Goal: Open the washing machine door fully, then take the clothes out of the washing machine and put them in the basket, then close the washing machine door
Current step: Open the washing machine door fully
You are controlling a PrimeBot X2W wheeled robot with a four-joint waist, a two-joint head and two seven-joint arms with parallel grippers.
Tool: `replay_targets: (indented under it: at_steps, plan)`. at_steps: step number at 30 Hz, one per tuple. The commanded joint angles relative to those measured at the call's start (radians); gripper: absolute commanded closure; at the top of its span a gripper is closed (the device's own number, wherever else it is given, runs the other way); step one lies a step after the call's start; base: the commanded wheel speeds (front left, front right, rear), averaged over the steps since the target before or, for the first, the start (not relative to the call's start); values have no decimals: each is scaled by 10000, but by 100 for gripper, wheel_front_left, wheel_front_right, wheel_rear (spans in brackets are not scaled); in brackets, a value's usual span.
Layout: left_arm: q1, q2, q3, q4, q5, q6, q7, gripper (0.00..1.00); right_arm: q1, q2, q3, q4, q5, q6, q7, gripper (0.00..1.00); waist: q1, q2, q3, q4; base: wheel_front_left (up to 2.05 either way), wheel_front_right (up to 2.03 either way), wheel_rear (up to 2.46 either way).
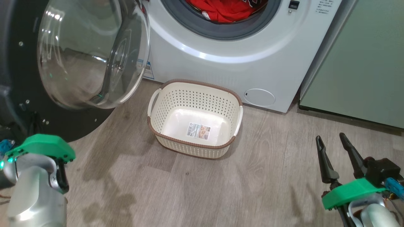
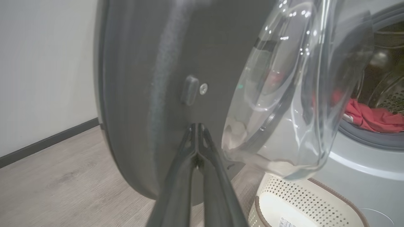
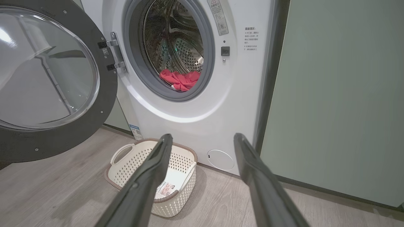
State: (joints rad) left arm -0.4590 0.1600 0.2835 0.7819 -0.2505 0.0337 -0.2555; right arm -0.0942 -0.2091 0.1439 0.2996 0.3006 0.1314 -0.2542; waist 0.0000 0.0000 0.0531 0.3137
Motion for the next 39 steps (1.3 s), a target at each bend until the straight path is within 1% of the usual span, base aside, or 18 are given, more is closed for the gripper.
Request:
replay_targets:
  at_steps: [1, 7, 9, 12, 16, 18, 19, 21, 23, 24, 28, 34, 37, 39]
  plan:
    - [-466, 371, 276, -357, 135, -91, -62, 100, -342, -166, 142, -262, 98, -7, -76, 0, 0, 0, -37, -16, 0, 0, 0]
    - [116, 169, 217, -1183, 807, -786, -62, 100, -185, 119, 26, -249, 138, -7, -76, 0, 0, 0, -404, -183, 0, 0, 0]
    - [402, 17, 83, -1579, 1018, -1004, -62, 100, -122, 206, -48, -264, 128, -7, -76, 0, 0, 0, -526, -262, 0, 0, 0]
    - [884, -180, -166, -2181, 1281, -1255, -62, 100, 0, 354, -240, -300, 135, -7, -76, 0, 0, 0, -697, -391, 0, 0, 0]
    - [1499, -514, -464, -2799, 1353, -1448, -63, 100, 73, 492, -319, -307, 81, -7, -76, 0, 0, 0, -872, -716, 0, 0, 0]
    - [1746, -662, -615, -2988, 1313, -1505, -63, 89, 72, 538, -362, -342, 34, -7, -76, 0, 0, 0, -918, -937, 0, 0, 0]
    - [1842, -729, -701, -3073, 1284, -1527, -63, 70, 66, 560, -414, -380, -11, -7, -76, 0, 0, 0, -933, -1059, 0, 0, 0]
    - [1989, -852, -828, -3180, 1144, -1559, -63, 41, 57, 628, -551, -485, -121, -7, -76, 0, 0, 0, -943, -1335, 0, 0, 0]
    - [2079, -931, -987, -3212, 998, -1588, -63, 6, 44, 696, -618, -574, -226, -7, -76, 0, 0, 0, -930, -1655, 0, 0, 0]
    - [2113, -956, -1068, -3256, 968, -1597, -63, 0, 41, 718, -605, -599, -259, -7, -76, 0, 0, 0, -917, -1835, 0, 0, 0]
    - [2240, -1029, -1282, -3343, 850, -1617, -63, 0, 36, 734, -605, -672, -335, -7, -76, 0, 0, 0, -867, -2509, 0, 0, 0]
    - [2460, -1077, -1222, -3403, 751, -1594, -63, 0, 111, 711, -634, -722, -338, -7, -76, 0, 0, 0, -830, -3410, 0, 0, 0]
    - [2568, -1088, -1198, -3458, 783, -1512, -63, 0, 174, 703, -646, -727, -351, -7, -76, 0, 0, 0, -817, -3728, 0, 0, 0]
    - [2608, -1090, -1225, -3447, 828, -1502, -63, 0, 192, 708, -648, -734, -353, -7, -76, 0, 0, 0, -817, -3807, 0, 0, 0]
